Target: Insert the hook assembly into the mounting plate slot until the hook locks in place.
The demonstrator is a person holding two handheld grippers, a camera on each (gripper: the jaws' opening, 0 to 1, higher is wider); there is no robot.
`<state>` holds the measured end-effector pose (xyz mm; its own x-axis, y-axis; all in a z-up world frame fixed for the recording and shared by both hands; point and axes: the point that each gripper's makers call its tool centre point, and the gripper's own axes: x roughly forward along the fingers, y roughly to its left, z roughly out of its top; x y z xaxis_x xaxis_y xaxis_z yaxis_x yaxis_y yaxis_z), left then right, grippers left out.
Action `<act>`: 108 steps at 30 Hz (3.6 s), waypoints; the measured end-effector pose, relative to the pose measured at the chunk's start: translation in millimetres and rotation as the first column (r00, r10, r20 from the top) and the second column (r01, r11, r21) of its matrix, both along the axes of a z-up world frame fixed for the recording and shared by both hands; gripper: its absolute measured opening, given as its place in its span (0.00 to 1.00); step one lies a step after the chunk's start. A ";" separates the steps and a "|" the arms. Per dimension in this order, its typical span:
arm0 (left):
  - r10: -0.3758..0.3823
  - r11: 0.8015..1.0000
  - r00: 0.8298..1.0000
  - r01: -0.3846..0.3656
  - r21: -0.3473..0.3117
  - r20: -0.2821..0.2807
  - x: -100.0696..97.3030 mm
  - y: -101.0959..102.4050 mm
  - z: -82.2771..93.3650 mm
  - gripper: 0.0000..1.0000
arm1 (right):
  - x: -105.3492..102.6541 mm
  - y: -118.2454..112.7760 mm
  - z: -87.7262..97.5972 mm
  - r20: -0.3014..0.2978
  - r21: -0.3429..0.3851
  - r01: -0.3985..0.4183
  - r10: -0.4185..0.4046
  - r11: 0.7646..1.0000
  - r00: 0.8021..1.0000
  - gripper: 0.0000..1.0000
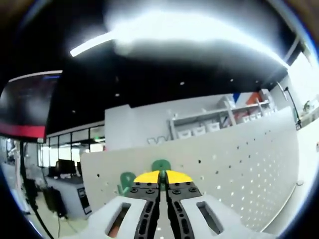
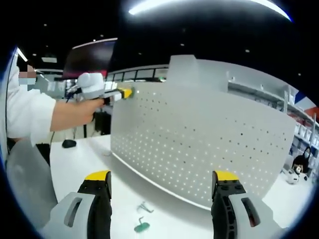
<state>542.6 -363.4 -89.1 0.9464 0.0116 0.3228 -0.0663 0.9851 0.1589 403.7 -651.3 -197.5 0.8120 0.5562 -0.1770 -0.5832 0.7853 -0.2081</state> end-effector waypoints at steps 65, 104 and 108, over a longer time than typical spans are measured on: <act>-0.009 1.000 0.999 0.009 -0.004 -0.031 7.8 -0.8 -16.2 0.01 | 2.3 -1.4 -14.7 -0.035 -0.021 -0.010 0.009 1.000 0.999 0.83; 0.012 0.999 0.984 -0.005 0.042 -0.177 8.2 2.4 -11.2 0.05 | 0.8 2.2 -15.5 -0.030 0.013 -0.026 0.026 1.000 0.999 0.82; 0.017 0.999 0.983 -0.008 0.049 -0.183 6.2 0.8 -11.0 0.04 | -0.1 1.8 -16.7 -0.033 0.009 -0.028 0.028 1.000 0.999 0.82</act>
